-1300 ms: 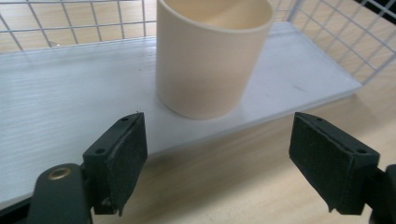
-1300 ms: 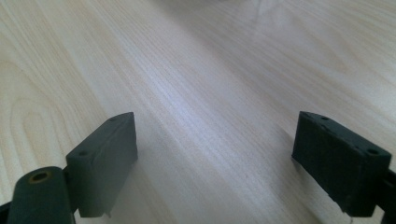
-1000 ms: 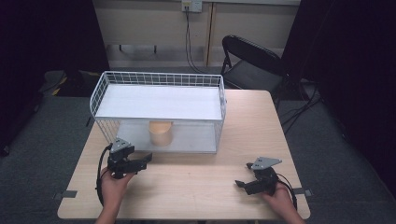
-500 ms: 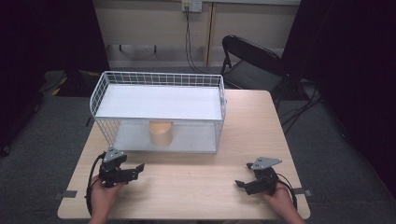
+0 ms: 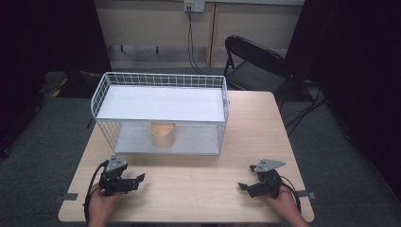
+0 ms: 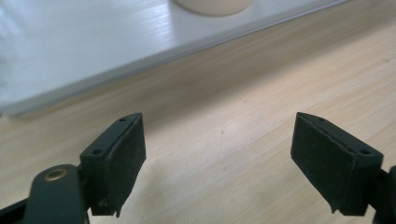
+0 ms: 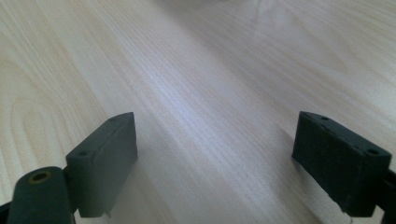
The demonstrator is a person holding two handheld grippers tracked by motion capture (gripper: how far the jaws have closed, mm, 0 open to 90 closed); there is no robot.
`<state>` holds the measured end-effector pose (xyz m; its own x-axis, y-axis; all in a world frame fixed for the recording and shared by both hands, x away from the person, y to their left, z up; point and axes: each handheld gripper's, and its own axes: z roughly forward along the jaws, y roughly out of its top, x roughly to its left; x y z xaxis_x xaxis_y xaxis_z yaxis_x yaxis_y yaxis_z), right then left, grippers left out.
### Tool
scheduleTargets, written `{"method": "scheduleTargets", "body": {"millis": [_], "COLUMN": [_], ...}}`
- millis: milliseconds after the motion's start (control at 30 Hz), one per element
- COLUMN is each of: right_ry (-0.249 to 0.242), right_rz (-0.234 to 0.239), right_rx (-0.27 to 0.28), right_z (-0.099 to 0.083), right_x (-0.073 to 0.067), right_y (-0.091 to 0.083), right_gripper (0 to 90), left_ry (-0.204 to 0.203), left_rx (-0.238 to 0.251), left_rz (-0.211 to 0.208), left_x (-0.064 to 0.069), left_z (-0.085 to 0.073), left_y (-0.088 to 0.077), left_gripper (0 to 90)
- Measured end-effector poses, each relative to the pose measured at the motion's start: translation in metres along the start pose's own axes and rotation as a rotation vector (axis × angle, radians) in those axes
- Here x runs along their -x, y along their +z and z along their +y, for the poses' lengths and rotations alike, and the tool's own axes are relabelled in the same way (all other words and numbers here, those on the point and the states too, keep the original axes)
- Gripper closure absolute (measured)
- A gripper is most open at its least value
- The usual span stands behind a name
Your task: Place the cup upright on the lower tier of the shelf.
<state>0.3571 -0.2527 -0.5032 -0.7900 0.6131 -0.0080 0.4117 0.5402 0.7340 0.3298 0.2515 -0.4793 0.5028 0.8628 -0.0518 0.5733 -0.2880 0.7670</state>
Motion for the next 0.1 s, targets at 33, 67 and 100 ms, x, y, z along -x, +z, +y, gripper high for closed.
{"method": "scheduleTargets", "body": {"millis": [33, 67, 100], "right_ry": [0.000, 0.001, 0.000], "right_rz": [0.000, 0.001, 0.002], "right_rx": [0.000, 0.000, 0.000], "right_z": [0.0000, -0.0003, -0.0005], "right_x": [0.0000, -0.0001, -0.0002], "right_y": [-0.0001, -0.0002, -0.0005], "right_gripper": [13.1, 13.2, 13.2], "left_ry": [0.006, 0.013, 0.024], "left_rx": [0.009, 0.016, 0.019], "left_rz": [-0.004, -0.006, -0.010], "left_x": [0.0014, 0.0031, 0.0047], "left_z": [0.0021, 0.0046, 0.0080], "left_y": [0.0009, 0.0021, 0.0035], "left_gripper": [18.1, 18.4, 18.6]}}
